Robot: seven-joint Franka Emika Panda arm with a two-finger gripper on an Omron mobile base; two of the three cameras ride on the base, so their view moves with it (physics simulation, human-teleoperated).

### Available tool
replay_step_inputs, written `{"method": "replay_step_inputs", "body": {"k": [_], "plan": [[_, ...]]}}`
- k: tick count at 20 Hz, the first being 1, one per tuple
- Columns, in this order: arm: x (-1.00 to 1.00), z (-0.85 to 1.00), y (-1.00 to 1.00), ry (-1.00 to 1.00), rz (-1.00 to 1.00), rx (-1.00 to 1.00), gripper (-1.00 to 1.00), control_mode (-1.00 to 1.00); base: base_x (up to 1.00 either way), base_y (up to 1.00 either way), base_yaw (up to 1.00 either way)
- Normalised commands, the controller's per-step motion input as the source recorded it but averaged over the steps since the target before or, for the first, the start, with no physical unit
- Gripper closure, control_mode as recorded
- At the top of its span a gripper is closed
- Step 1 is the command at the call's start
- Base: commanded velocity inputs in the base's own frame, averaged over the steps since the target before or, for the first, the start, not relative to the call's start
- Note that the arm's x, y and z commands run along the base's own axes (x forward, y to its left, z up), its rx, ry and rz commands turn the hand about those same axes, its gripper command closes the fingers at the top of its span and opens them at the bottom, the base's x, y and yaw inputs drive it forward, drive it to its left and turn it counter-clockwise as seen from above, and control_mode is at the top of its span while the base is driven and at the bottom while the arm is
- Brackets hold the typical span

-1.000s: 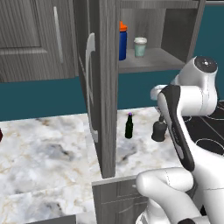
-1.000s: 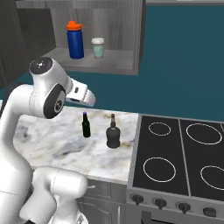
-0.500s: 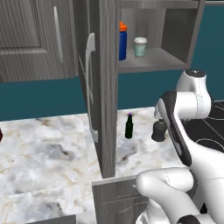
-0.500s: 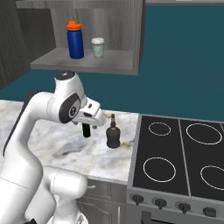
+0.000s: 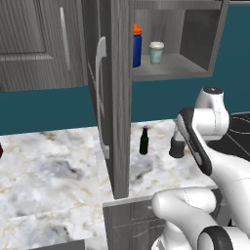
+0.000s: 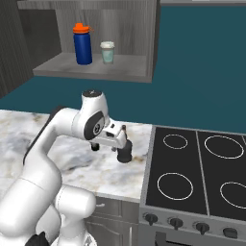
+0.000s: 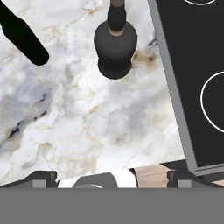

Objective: Sort all alcoholic drinks to one cabinet, and non-alcoholic drinks to the other.

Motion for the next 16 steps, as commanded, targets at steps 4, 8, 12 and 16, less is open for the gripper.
{"method": "replay_step_inputs", "body": {"k": [4,8,12,16], "plan": [[0.46,-0.25,0.00,-0.01,0.00,0.00,-1.00,-1.00,0.00,0.00,0.00],[0.39,-0.29,0.00,-0.04,0.00,0.00,-1.00,-1.00,0.00,0.00,0.00],[0.30,-0.25,-0.02,-0.03,0.00,0.00,-1.00,-1.00,0.00,0.00,0.00],[0.18,-0.18,-0.12,-0.04,0.00,0.00,-1.00,-1.00,0.00,0.00,0.00]]}}
